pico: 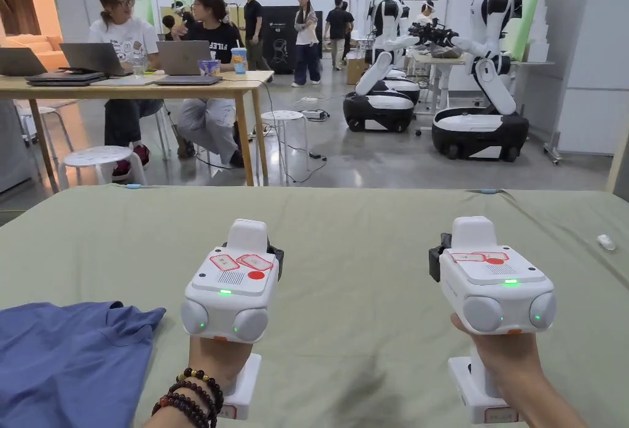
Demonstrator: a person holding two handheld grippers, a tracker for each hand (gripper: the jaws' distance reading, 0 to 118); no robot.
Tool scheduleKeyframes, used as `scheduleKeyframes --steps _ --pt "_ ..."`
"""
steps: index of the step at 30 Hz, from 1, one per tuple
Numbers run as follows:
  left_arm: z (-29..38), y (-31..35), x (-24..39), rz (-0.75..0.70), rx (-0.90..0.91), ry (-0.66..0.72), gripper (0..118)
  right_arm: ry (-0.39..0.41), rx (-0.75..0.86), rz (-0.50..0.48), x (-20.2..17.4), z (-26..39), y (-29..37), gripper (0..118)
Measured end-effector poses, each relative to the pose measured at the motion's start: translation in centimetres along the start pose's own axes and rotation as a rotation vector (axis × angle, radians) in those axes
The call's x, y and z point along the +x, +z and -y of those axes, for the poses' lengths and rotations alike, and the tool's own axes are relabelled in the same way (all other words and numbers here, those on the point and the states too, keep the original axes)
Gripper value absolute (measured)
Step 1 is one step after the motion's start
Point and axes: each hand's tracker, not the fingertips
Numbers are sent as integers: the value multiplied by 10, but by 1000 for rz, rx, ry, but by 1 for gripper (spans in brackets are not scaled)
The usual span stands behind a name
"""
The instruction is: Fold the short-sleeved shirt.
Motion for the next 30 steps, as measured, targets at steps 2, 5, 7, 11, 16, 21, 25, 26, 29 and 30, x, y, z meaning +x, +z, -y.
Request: scheduleKeyframes --steps 2,5,7,11,16,21,25,26,29,30 --pt "1 9 -15 -27 8 -5 0 12 7 -39 -21 -4 -3 0" --pt "4 23 -47 -84 -1 -6 0 15 17 -119 -62 -10 -5 0" --pt "7 35 -73 -136 -1 -20 0 18 24 -180 -95 -13 2 0" --pt "15 62 -139 -277 -28 11 0 42 30 -318 -164 -18 -14 0" --pt "22 92 -206 -399 -57 35 0 69 35 -453 -240 -21 -8 0" --pt "30 106 -237 -431 -77 25 0 73 32 -513 -276 -20 1 0" --pt "38 97 -243 -415 -156 50 0 59 14 -531 -278 -19 0 0" --pt "41 89 -246 -397 -210 65 0 58 12 -529 -277 -19 0 0" --pt "54 65 -249 -354 -338 86 0 49 1 -527 -270 -18 -5 0" --pt "59 56 -251 -326 -386 98 0 51 -1 -523 -269 -16 -8 0"
